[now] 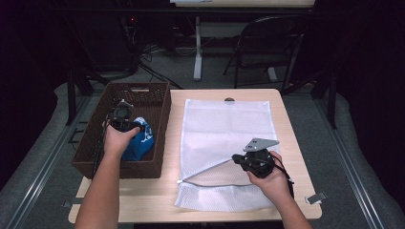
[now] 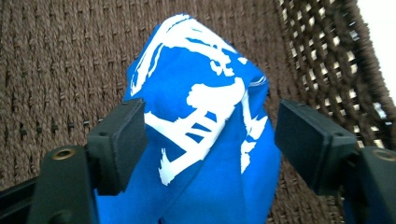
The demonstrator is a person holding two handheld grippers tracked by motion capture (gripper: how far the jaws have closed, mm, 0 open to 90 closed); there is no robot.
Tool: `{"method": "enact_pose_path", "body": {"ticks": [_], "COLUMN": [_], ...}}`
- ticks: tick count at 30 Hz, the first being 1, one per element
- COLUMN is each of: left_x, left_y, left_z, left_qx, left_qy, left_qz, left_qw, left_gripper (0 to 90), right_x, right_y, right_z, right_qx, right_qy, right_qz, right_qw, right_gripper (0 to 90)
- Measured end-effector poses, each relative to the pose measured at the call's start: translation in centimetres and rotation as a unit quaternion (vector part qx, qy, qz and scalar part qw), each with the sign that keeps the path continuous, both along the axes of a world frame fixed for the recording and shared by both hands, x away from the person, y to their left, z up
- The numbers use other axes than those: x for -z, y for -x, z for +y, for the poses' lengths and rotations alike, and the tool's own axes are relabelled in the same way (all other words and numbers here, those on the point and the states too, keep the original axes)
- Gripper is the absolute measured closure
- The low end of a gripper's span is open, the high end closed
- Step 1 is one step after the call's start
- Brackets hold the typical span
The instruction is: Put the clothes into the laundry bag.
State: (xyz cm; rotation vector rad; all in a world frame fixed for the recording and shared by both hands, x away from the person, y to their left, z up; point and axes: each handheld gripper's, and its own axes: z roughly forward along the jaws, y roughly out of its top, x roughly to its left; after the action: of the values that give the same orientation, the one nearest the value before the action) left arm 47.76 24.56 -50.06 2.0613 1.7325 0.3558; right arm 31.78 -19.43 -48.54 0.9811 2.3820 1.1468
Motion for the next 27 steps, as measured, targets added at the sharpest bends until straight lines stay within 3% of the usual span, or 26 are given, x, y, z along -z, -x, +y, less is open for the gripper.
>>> {"method": "enact_pose_path", "body": {"ticks": [7, 10, 17, 24, 27], "left_x": [0.9, 1.4, 2.0, 2.5, 2.7], "left_y": [-0.5, -0.7, -1.1, -1.3, -1.4], "left_z": [-0.5, -0.6, -0.6, -0.7, -0.4], "left_qx": [-0.004, -0.003, -0.005, -0.005, -0.013], "left_qy": [-0.012, -0.014, -0.029, -0.047, -0.069], "left_qz": [0.018, 0.036, 0.047, 0.068, 0.073], "left_qw": [0.9998, 0.9993, 0.9984, 0.9965, 0.9949], "left_gripper": [19.7, 17.1, 15.7, 14.6, 14.9], "right_x": [0.0, 0.0, 0.0, 0.0, -0.1], "right_y": [0.0, 0.0, -0.1, -0.1, 0.0], "right_z": [0.0, -0.1, -0.1, 0.0, -0.1], "right_qx": [-0.001, -0.002, -0.003, -0.003, -0.003], "right_qy": [0.0, -0.001, -0.002, -0.003, -0.004], "right_qz": [-0.002, -0.002, -0.001, -0.002, -0.002], "right_qw": [1.0, 1.0, 1.0, 1.0, 1.0], "right_gripper": [88.3, 88.2, 88.2, 88.2, 88.2]}}
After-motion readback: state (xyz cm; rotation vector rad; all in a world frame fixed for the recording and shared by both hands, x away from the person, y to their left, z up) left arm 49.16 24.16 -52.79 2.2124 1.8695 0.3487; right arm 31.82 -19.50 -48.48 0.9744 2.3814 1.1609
